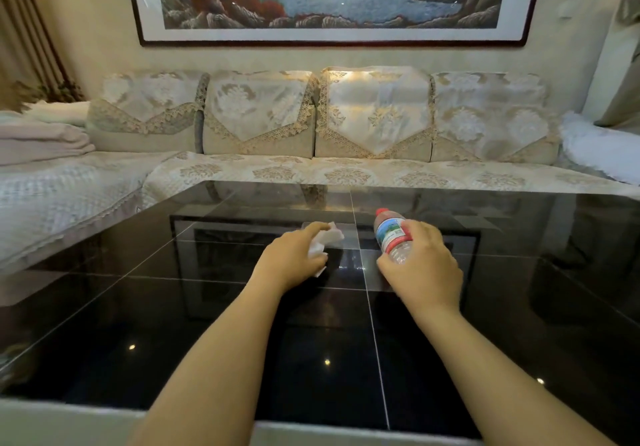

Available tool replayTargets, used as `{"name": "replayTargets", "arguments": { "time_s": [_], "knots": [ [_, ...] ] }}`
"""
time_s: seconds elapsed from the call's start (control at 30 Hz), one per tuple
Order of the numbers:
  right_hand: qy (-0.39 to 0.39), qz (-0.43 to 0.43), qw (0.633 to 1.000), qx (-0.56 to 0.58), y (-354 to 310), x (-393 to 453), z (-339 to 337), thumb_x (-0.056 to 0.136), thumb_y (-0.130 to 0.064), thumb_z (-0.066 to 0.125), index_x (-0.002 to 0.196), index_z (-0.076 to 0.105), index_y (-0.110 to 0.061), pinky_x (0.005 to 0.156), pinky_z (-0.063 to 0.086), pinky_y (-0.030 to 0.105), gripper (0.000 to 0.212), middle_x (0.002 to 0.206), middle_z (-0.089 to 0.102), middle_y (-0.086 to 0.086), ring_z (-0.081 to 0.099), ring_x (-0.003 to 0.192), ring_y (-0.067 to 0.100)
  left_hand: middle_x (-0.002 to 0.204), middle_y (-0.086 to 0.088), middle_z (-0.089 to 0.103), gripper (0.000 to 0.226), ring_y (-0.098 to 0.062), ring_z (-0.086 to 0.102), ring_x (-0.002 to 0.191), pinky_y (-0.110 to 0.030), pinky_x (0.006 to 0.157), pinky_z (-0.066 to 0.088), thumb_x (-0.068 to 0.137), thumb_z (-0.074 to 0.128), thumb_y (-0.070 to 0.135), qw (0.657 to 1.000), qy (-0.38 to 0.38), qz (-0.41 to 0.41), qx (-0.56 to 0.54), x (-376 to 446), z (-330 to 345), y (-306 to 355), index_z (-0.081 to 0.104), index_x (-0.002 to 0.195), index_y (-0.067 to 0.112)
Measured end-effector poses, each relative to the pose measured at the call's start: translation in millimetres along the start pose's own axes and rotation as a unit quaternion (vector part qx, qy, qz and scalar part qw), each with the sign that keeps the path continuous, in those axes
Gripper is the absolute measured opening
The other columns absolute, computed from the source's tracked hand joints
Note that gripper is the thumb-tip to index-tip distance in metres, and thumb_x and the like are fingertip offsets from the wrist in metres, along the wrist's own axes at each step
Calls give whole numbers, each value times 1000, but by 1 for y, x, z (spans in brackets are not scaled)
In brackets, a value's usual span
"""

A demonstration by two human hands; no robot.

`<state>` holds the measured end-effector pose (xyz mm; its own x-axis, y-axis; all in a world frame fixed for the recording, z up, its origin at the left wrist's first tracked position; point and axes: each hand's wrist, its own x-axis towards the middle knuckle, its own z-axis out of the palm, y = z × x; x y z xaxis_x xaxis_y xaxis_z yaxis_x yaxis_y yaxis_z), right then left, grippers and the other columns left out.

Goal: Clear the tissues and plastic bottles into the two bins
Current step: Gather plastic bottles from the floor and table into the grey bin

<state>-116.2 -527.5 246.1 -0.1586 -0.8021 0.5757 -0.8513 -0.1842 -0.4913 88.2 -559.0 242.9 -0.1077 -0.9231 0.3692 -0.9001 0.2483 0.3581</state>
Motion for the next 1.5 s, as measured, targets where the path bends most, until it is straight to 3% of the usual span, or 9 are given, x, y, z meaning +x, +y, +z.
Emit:
{"name": "replayTargets", "arguments": {
  "time_s": [0.3, 0.47, 0.57, 0.93, 1.03, 1.23, 1.33, 1.4, 1.5],
  "knots": [
    [-45, -46, 985, -162, 1, -61, -75, 71, -51, 64, 123, 41, -24, 83, 38, 39, 63, 113, 57, 0, 51, 103, 23, 119, -2, 58, 74, -23, 60, 90, -42, 78, 53, 93, 47, 16, 994, 41, 10, 101, -90, -11, 65, 6, 146, 48],
    [-137, -67, 958, -243, 12, -59, -119, 70, -47, 69, 130, 33, -23, 82, 40, 38, 74, 116, 59, 3, 54, 106, 27, 134, -7, 49, 108, -24, 58, 109, -32, 74, 56, 86, 62, 8, 939, 51, 206, 269, -136, -27, 87, -22, 142, 43],
    [-156, -73, 955, -241, 18, -66, -141, 72, -40, 71, 128, 35, -24, 71, 40, 32, 68, 115, 58, 3, 57, 102, 26, 115, -11, 61, 114, -24, 64, 93, -29, 58, 57, 66, 80, 4, 903, 96, 286, 306, -159, -37, 94, 8, 151, 30],
    [-87, -101, 991, 19, 25, -145, -200, 71, -41, 76, 129, 38, -33, 69, 53, 33, 70, 116, 58, -5, 58, 92, 13, 123, -15, 63, 56, -34, 63, 106, -39, 75, 57, 70, 77, 12, 879, 195, 330, 283, -265, -27, 141, 62, 124, 14],
    [-78, -131, 987, 60, 38, -179, -211, 72, -40, 77, 132, 37, -33, 69, 52, 28, 73, 116, 56, -6, 58, 95, 12, 124, -12, 62, 60, -32, 63, 109, -38, 77, 57, 68, 81, 16, 886, 147, 344, 272, -304, 3, 148, 59, 123, 16],
    [-166, -67, 955, 238, 82, -229, -242, 67, -30, 83, 132, 31, -45, 70, 53, 15, 85, 113, 53, -22, 58, 96, -5, 115, -7, 65, 73, -26, 63, 99, -39, 68, 58, 49, 86, 51, 921, -134, 231, 282, -353, 60, 144, 62, 112, 22],
    [-226, -3, 924, 307, 109, -240, -256, 65, -19, 85, 132, 30, -46, 73, 52, 12, 91, 113, 49, -24, 56, 97, -11, 131, 4, 55, 55, -21, 55, 116, -42, 90, 50, 79, 48, 63, 929, -236, 139, 249, -361, 76, 142, 50, 125, 34],
    [-247, 30, 905, 346, 129, -244, -264, 65, -11, 85, 135, 29, -41, 77, 52, 14, 95, 119, 49, -18, 58, 100, -7, 133, 8, 52, 55, -20, 52, 120, -43, 99, 40, 86, 20, 66, 936, -216, 152, 232, -362, 79, 149, 50, 123, 39],
    [-261, 76, 892, 360, 162, -248, -277, 67, -6, 83, 135, 23, -43, 74, 51, 12, 97, 123, 46, -17, 56, 107, -2, 109, 10, 68, 42, -15, 65, 99, -40, 86, 50, 84, 32, 55, 945, -141, 168, 242, -351, 73, 179, 69, 97, 37]
  ]
}}
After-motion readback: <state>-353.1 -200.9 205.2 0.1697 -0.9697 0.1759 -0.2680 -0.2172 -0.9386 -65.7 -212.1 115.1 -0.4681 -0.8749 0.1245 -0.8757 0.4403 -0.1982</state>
